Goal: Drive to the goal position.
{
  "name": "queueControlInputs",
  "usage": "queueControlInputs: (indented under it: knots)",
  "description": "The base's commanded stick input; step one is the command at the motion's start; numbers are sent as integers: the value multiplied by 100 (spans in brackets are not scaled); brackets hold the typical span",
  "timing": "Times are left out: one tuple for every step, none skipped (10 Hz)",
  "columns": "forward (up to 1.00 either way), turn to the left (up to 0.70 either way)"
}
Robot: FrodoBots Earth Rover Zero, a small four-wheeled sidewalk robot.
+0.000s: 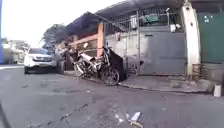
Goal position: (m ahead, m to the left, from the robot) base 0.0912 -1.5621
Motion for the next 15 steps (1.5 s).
queueControlInputs:
  knots:
    - [0, 39]
    - [0, 0]
    - [0, 0]
    - [0, 0]
    - [0, -17]
    - [0, -28]
    - [0, -50]
    - [0, -97]
    - [0, -5]
    - [0, 0]
    - [0, 0]
    - [0, 0]
    - [0, 0]
    - [0, 0]
    - [0, 0]
